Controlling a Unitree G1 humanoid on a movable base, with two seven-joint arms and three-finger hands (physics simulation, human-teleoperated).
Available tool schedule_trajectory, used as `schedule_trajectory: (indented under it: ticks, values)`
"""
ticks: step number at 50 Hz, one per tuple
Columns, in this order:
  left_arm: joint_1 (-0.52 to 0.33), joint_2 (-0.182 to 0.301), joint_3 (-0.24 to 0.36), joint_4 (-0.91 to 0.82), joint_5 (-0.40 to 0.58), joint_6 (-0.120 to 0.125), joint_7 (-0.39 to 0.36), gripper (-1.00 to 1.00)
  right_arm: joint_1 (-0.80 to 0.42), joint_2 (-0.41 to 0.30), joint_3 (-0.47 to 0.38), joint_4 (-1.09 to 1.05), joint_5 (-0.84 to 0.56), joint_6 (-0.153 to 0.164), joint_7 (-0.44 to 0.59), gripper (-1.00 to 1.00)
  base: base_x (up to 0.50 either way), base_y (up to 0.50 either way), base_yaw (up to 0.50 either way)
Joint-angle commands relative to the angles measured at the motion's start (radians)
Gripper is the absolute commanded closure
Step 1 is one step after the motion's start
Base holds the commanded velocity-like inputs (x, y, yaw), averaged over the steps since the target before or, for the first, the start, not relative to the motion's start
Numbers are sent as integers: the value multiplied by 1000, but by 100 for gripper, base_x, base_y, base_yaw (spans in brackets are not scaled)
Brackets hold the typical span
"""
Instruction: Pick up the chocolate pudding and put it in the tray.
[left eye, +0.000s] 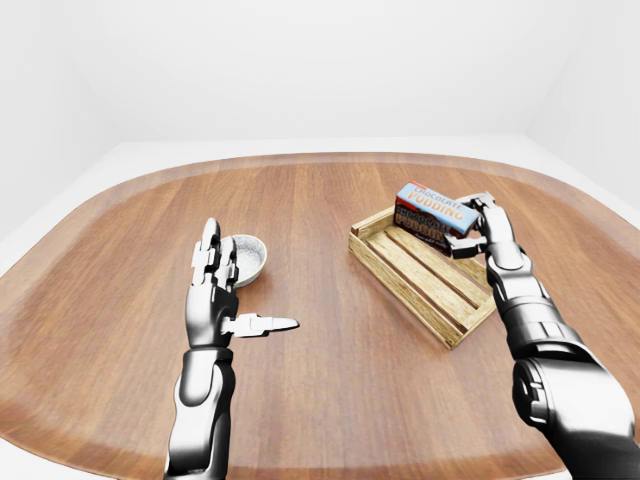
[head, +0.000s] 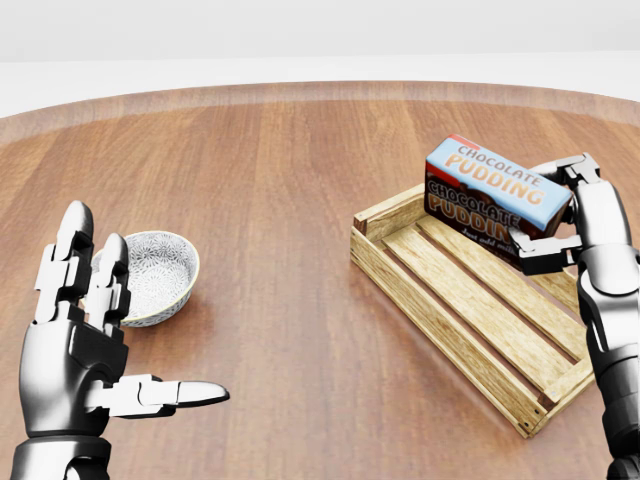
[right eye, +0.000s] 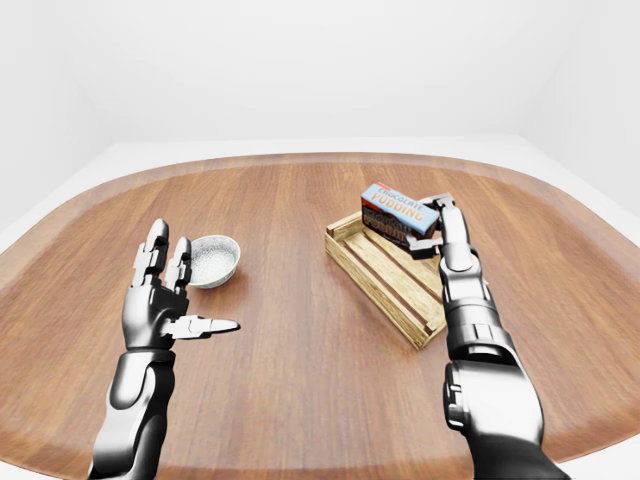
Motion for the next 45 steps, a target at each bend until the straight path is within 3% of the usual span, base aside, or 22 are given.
schedule_trajectory:
  ticks: [1,45]
  values:
    - [0,0,-2,8,0,0,1,-100,-112,-29,8,195,-10,-27,-35,100,0,0,0]
    - [0,-2,-3,16,0,0,0,-100,-40,-13,-5,290,-32,-27,-79,100,0,0,0]
